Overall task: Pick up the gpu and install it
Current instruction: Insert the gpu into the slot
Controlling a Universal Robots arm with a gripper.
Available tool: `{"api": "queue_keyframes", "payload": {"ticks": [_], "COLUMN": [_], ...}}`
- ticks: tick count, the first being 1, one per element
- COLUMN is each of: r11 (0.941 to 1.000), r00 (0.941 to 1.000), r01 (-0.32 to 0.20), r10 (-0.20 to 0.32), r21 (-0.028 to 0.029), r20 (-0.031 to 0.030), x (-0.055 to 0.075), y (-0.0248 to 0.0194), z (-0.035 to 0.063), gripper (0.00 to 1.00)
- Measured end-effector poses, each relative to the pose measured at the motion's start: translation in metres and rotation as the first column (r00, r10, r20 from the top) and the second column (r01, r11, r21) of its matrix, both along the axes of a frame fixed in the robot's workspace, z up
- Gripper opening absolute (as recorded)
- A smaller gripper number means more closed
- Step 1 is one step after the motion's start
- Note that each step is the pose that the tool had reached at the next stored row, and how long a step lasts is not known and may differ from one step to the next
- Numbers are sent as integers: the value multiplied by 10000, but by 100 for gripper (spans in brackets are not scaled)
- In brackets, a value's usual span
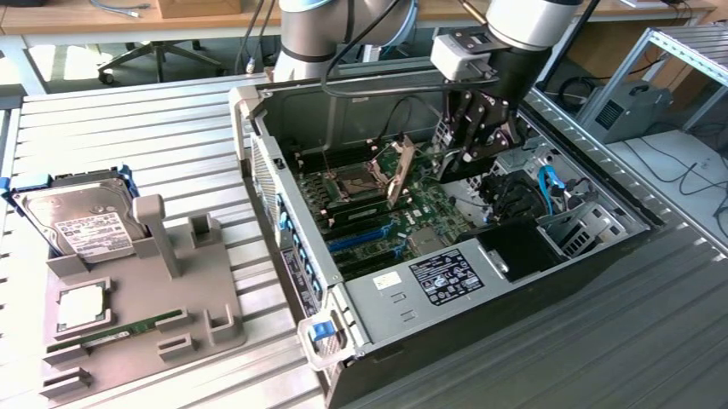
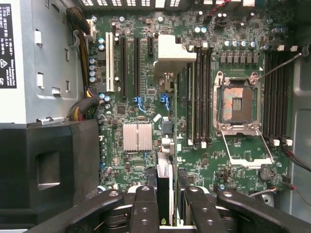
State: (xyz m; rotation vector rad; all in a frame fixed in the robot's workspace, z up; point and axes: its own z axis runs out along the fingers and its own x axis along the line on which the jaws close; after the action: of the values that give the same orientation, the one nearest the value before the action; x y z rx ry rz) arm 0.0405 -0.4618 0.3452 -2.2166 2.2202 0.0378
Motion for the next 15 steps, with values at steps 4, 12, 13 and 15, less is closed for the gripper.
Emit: {"api": "queue_keyframes", "payload": {"ticks": [4,12,13,15], "r11": [10000,10000,10000,10000], "r00": [10000,10000,10000,10000], "r01": [0,1,0,0], "r10": [0,-1,0,0], "r21": [1,-2,-1,1], "r20": [0,-1,-1,0], "x": [-5,-28,-45,-135], "y": [-6,-19,-20,-21], "z": [-3,-7,-9,-19], "gripper": [27,27,27,27]}}
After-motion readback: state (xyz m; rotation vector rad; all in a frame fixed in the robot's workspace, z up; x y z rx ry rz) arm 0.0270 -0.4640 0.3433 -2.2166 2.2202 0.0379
